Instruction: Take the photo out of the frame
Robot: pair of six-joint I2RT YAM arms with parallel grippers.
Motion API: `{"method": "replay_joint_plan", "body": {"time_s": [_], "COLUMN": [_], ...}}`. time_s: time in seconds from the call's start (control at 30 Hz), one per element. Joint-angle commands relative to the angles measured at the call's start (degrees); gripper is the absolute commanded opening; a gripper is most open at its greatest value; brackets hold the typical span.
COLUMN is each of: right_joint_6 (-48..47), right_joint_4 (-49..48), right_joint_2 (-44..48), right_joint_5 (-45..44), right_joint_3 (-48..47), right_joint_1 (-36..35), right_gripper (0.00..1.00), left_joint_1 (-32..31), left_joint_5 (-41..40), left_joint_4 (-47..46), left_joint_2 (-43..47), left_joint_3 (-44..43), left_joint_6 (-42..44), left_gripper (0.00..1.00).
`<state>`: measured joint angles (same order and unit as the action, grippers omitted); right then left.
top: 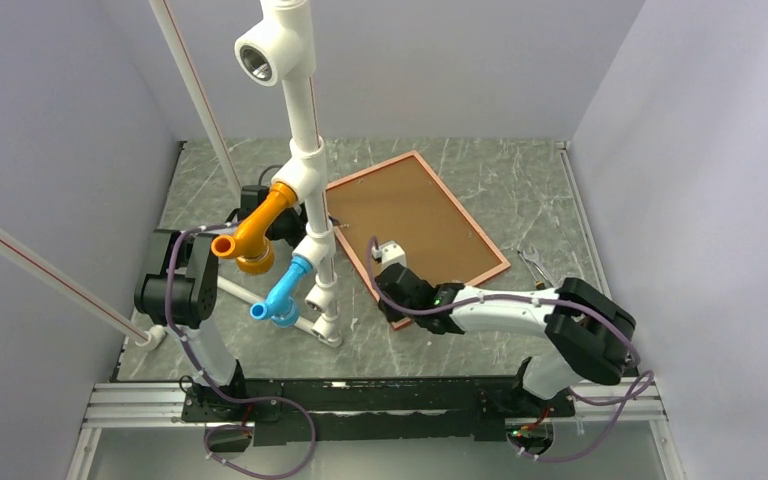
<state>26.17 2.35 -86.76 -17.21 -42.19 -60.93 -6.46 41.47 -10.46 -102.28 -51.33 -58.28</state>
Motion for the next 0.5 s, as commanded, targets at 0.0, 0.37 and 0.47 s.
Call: {"method": "replay_joint_plan", "body": {"time_s": [0.0,0.37,0.47], "right_joint_6": [1.8,1.7,1.9], "right_joint_4": [-5.1,-2.6,-2.6], "right_joint_2": [6.4,8.3,8.2], "right_joint_5": [6.0,10.9,12.1], "right_joint_3": [-1.0,-4.3,-5.1], "right_joint_1": [4.2,6.0,6.0], "right_gripper": [0.00,0.00,0.00], "left_joint_1": [-2.2,-6.5,-6.8], "left_joint_5": [2.4,4.7,4.2], "left_joint_4": [-6.8,-17.7,-15.8], "left_joint_2": [-0.6,-3.8,-4.4], "left_joint_3": [0.7,3.2,2.1], "left_joint_6": [-1.7,-5.8,-3.8], "left_gripper": [0.82,0.78,0.74]}}
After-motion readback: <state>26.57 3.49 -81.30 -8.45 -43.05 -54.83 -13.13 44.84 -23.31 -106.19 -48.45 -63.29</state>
